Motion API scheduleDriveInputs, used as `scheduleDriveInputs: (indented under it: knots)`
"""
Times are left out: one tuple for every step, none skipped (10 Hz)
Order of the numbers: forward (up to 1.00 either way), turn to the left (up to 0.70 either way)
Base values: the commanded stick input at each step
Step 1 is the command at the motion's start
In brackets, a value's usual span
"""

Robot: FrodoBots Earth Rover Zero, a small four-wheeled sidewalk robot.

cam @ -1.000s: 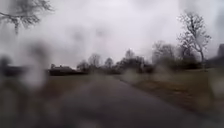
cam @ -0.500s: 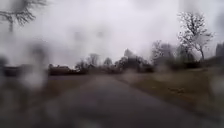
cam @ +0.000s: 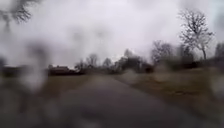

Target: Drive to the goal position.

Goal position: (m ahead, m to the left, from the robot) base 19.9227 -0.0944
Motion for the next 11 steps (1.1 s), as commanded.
scheduleDriveInputs:
  knots:
    - [0.70,0.00]
    - [0.70,0.00]
    - [0.70,0.00]
    - [0.70,0.00]
    - [0.70,0.00]
    - [0.70,0.00]
    - [0.70,0.00]
    - [0.70,0.00]
    - [0.70,0.00]
    - [0.70,0.00]
    - [0.70,0.00]
